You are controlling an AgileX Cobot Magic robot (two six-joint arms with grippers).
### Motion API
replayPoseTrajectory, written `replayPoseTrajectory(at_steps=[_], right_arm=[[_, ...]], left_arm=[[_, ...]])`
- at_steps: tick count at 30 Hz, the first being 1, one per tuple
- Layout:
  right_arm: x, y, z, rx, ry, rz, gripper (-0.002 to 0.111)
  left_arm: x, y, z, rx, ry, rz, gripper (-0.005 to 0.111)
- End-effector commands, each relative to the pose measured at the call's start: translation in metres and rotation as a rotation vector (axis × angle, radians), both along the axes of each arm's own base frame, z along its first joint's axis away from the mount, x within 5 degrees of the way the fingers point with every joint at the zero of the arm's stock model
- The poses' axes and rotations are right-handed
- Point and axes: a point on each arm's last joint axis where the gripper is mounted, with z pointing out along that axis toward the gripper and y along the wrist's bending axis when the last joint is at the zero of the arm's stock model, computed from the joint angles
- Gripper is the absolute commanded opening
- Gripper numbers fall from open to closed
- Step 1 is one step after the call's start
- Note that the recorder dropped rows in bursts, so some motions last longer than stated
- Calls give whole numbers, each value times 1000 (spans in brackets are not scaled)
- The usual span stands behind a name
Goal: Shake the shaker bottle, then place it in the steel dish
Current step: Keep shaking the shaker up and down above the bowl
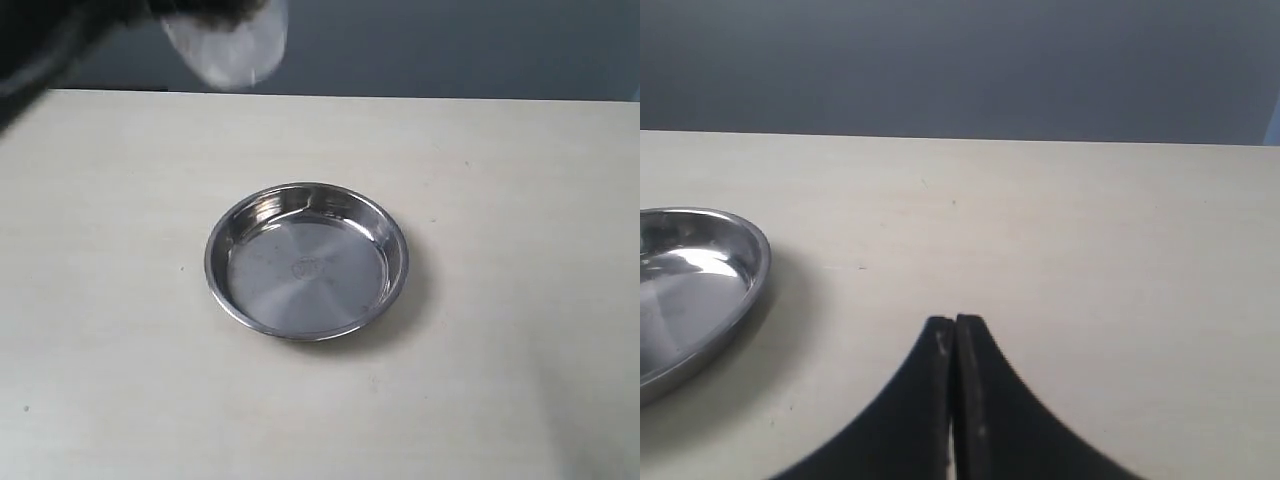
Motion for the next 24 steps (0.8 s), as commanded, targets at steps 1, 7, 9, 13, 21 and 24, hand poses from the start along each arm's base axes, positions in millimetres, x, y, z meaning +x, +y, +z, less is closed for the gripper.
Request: replayPoseTrajectory(at_steps=[1,7,9,13,21,24], right_arm=[[0,0,1,0,-14,3,-1],[0,0,1,0,-14,3,-1],[0,0,1,0,-14,3,-1],[0,0,1,0,-14,3,-1],[0,0,1,0,-14,3,-1],[0,0,1,0,-14,3,-1]], left_arm=[[9,-11,-97,139,383,-17,0],[-25,-13,17,28,-194,-131,0],[-28,-10,24,14,-212,-128,0],[3,-15,-65,142,197,-69,0],[-25,-24,-3,21,-206,-139,0],[-30,-20,3,11,-169,-146,0]])
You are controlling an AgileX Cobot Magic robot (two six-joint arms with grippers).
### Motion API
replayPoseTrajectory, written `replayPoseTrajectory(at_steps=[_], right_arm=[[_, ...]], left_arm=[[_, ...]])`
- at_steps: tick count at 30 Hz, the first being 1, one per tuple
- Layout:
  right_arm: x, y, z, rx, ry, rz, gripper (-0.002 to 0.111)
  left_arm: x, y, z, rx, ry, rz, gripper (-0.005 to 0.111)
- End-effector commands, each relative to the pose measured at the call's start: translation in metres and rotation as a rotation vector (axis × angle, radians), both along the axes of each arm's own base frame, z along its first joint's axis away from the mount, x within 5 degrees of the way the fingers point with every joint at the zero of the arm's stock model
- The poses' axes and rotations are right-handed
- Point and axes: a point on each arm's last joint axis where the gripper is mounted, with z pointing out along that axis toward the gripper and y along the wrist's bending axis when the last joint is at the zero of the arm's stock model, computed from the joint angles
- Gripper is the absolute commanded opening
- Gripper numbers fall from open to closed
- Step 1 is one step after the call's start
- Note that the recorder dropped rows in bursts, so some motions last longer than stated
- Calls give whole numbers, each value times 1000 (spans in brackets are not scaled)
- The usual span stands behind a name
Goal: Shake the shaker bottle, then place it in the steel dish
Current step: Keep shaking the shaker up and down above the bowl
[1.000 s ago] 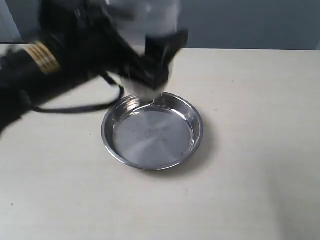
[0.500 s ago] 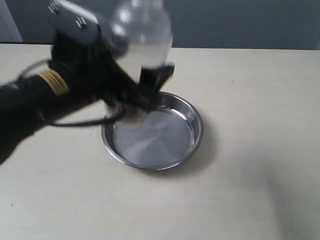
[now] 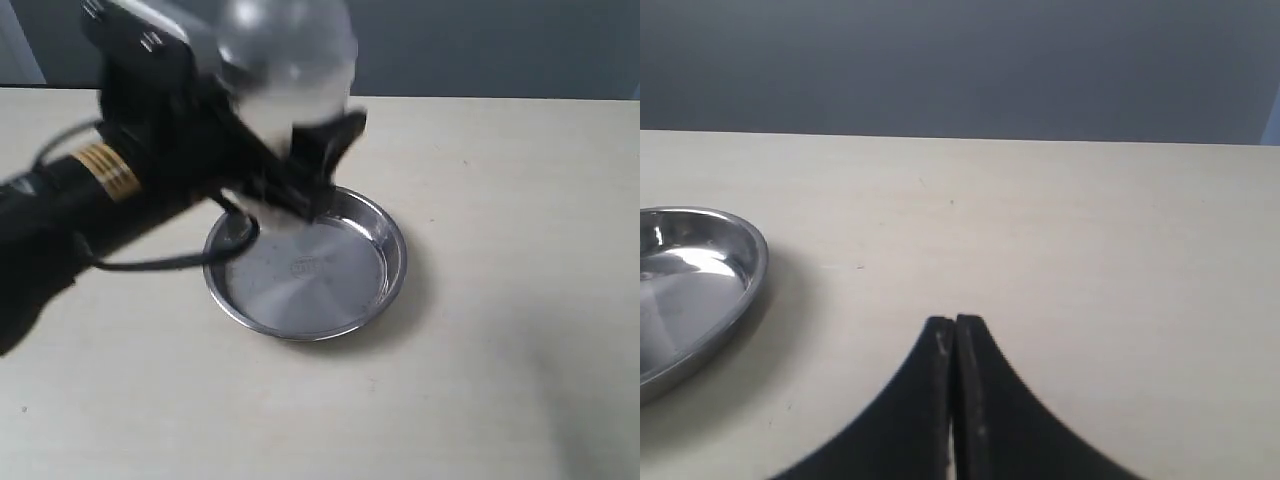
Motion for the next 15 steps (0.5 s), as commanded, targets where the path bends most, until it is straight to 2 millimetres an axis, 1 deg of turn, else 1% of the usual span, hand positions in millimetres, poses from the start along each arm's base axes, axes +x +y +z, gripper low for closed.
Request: replayPoseTrajectory(at_steps=[1,3,4,5,6,7,8,11,12,13,14,15], right_arm=[[0,0,1,0,-14,3,-1],[0,0,1,0,-14,3,-1],[0,0,1,0,-14,3,-1],[0,0,1,0,-14,3,-1],[0,0,1,0,-14,3,-1],[0,0,1,0,-14,3,-1],[0,0,1,0,-14,3,-1],[0,0,1,0,-14,3,-1],[0,0,1,0,-14,3,-1],[0,0,1,0,-14,3,-1],[0,0,1,0,-14,3,-1],[0,0,1,0,-14,3,-1]], left_arm=[[-4,7,21,-95,-57,33,0],[9,5,-31,0,179,82,0],[12,5,-48,19,242,106,0],[14,5,-61,34,278,125,0],[13,4,-63,32,271,122,0],[11,3,-58,16,237,116,0],[7,1,-42,-21,155,97,0],[-12,5,20,-144,-156,25,0],[-18,9,37,-171,-218,17,0],[-21,12,45,-185,-229,18,0],[-19,14,42,-169,-183,36,0],[-14,15,33,-146,-109,57,0]])
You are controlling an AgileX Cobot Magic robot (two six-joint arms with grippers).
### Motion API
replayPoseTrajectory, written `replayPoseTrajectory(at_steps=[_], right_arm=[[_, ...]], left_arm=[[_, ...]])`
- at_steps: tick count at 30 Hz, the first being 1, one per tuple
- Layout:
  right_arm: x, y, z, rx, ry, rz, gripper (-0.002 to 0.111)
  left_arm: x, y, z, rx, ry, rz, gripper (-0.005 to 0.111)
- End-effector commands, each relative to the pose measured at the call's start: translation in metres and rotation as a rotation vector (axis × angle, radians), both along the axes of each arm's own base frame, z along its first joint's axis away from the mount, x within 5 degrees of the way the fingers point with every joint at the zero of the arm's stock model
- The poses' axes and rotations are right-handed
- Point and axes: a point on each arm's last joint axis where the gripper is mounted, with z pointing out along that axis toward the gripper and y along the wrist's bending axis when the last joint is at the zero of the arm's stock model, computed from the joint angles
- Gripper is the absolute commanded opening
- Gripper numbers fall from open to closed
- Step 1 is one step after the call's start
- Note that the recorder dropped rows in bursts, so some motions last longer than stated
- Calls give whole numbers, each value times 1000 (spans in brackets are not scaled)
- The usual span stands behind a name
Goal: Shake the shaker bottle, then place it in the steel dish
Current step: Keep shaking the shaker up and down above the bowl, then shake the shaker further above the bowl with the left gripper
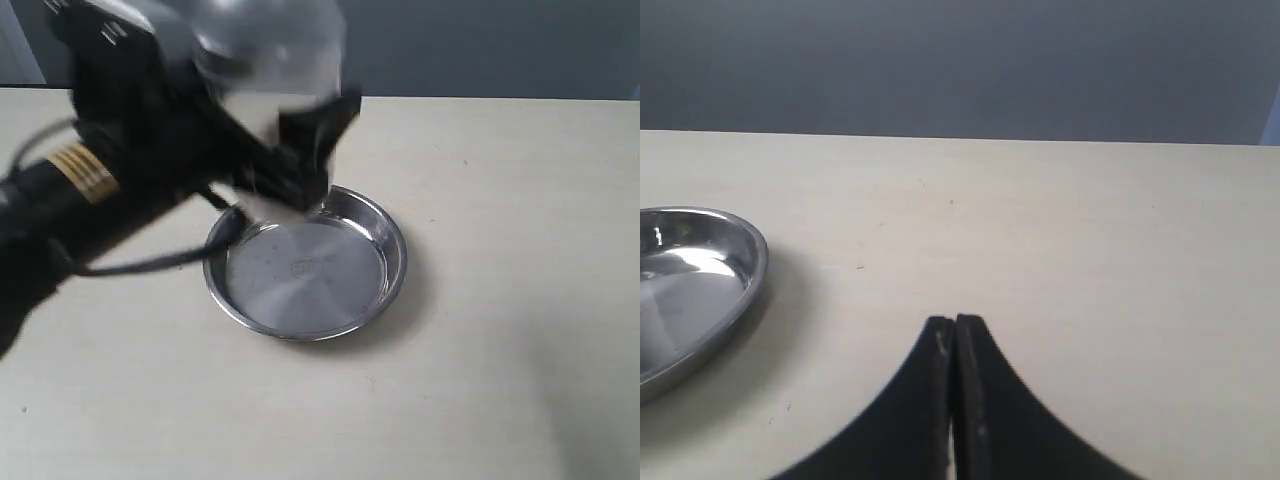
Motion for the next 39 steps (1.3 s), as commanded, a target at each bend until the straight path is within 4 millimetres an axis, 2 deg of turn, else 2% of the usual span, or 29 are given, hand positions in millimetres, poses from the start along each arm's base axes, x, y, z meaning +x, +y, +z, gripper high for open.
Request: replayPoseTrajectory(at_steps=[1,2,4,5,6,7,8,10,11,13,14,15,17,19,20,21,24,26,27,28,32,33,35,39], right_arm=[[0,0,1,0,-14,3,-1],[0,0,1,0,-14,3,-1],[0,0,1,0,-14,3,-1],[0,0,1,0,-14,3,-1],[0,0,1,0,-14,3,-1],[0,0,1,0,-14,3,-1],[0,0,1,0,-14,3,-1],[0,0,1,0,-14,3,-1],[0,0,1,0,-14,3,-1],[0,0,1,0,-14,3,-1],[0,0,1,0,-14,3,-1],[0,0,1,0,-14,3,-1],[0,0,1,0,-14,3,-1],[0,0,1,0,-14,3,-1],[0,0,1,0,-14,3,-1],[0,0,1,0,-14,3,-1],[0,0,1,0,-14,3,-1],[0,0,1,0,-14,3,-1],[0,0,1,0,-14,3,-1],[0,0,1,0,-14,3,-1],[0,0,1,0,-14,3,-1],[0,0,1,0,-14,3,-1],[0,0,1,0,-14,3,-1],[0,0,1,0,-14,3,-1]], left_arm=[[2,11,10,-27,31,61,0],[10,11,-21,55,184,84,0],[16,11,-65,130,363,114,0],[15,11,-77,143,400,124,0],[14,9,-78,148,388,118,0],[12,6,-71,141,338,99,0],[9,3,-53,110,238,77,0],[0,2,-6,13,9,45,0],[-7,4,26,-45,-120,24,0],[-14,9,51,-88,-170,9,0],[-12,10,48,-86,-121,18,0],[-5,9,33,-52,-35,31,0],[11,10,-16,33,188,93,0],[17,11,-46,31,309,149,0],[17,10,-48,26,303,143,0],[13,7,-41,14,253,118,0],[-3,3,14,-67,-72,27,0],[-10,7,40,-101,-174,10,0],[-8,9,40,-107,-146,25,0],[-3,10,32,-102,-83,45,0],[23,6,-56,51,320,126,0],[25,5,-70,63,366,135,0],[23,0,-70,54,344,103,0],[6,-7,-4,-52,-24,-41,0]])
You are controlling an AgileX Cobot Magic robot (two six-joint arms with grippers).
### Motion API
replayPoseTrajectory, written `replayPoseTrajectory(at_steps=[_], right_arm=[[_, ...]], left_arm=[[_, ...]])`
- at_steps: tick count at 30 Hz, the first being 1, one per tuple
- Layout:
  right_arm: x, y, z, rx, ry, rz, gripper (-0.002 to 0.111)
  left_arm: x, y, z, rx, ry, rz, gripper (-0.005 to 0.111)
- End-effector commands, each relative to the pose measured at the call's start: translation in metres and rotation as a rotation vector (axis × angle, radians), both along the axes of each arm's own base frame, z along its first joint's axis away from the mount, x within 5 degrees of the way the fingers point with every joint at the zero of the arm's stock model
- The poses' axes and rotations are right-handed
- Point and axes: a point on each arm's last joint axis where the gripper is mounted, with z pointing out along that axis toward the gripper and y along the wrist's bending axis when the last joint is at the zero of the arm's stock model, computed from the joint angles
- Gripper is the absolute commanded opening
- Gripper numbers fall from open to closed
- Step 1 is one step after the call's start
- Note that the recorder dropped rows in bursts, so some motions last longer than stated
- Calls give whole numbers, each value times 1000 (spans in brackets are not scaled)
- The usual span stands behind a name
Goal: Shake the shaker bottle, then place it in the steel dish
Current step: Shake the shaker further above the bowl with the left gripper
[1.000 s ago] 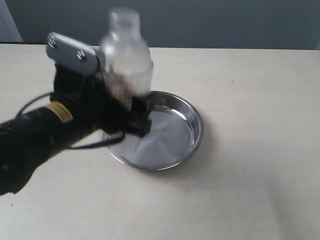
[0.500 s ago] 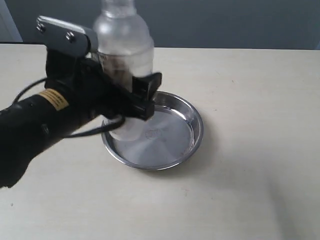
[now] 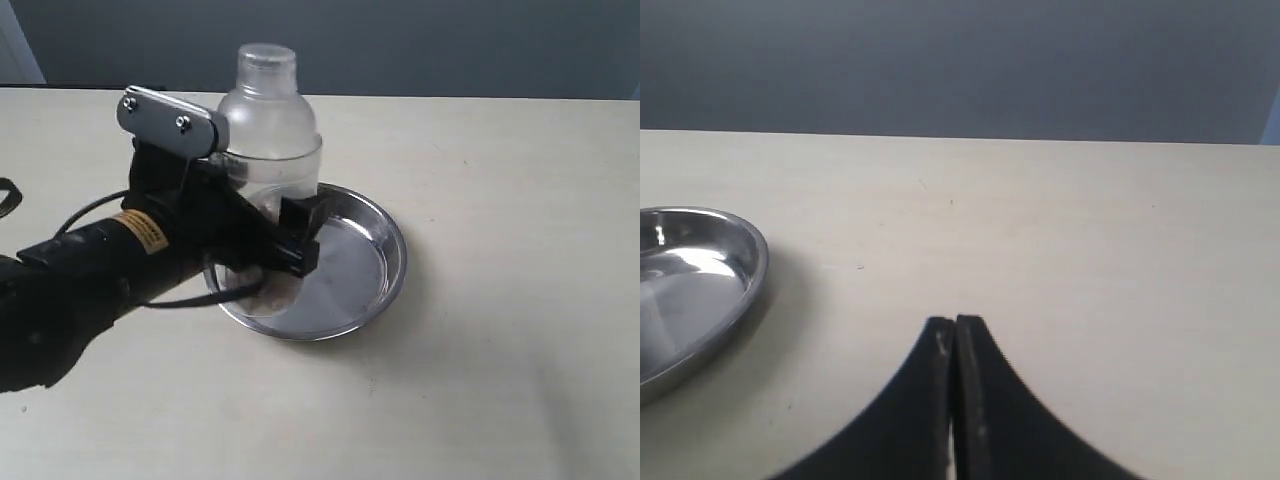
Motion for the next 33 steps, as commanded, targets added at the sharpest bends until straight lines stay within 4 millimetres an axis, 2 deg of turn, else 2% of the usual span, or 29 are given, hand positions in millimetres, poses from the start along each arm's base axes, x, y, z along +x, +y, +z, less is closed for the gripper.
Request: replayPoseTrajectory(at_steps=[1,2,3,4,6,7,8,10,12,13,15,16,18,22,23,25,26,27,28,29,30,31,33], right_arm=[[0,0,1,0,-14,3,-1],[0,0,1,0,-14,3,-1],[0,0,1,0,-14,3,-1],[0,0,1,0,-14,3,-1],[0,0,1,0,-14,3,-1],[0,0,1,0,-14,3,-1],[0,0,1,0,-14,3,-1],[0,0,1,0,-14,3,-1],[0,0,1,0,-14,3,-1],[0,0,1,0,-14,3,-1],[0,0,1,0,-14,3,-1],[0,0,1,0,-14,3,-1],[0,0,1,0,-14,3,-1],[0,0,1,0,-14,3,-1],[0,0,1,0,-14,3,-1],[0,0,1,0,-14,3,-1],[0,0,1,0,-14,3,-1],[0,0,1,0,-14,3,-1],[0,0,1,0,-14,3,-1],[0,0,1,0,-14,3,-1],[0,0,1,0,-14,3,-1],[0,0,1,0,-14,3,-1],[0,0,1,0,-14,3,-1]], left_arm=[[-15,-4,87,-189,-465,-103,0],[-15,-3,88,-191,-449,-97,0],[-12,-3,80,-176,-391,-75,0],[-7,-4,67,-134,-326,-49,0],[6,-3,28,-50,-162,37,0],[9,-3,18,-49,-131,69,0],[11,-3,19,-54,-156,77,0],[4,-7,46,-65,-360,-13,0],[-9,-4,91,-137,-576,-63,0],[-16,3,118,-181,-606,-58,0],[-2,9,88,-132,-342,4,0],[9,11,50,-120,-128,79,0],[11,10,36,-112,-47,90,0],[8,9,56,-154,-214,43,0],[6,11,67,-169,-307,32,0],[-12,17,113,-229,-590,-25,0],[-16,19,120,-246,-589,-38,0],[-8,13,97,-193,-448,-48,0],[4,5,52,-77,-252,-44,0],[14,3,15,-28,-129,11,0],[17,2,9,-31,-129,28,0],[15,0,21,-73,-207,13,0],[3,-2,66,-163,-441,-56,0]])
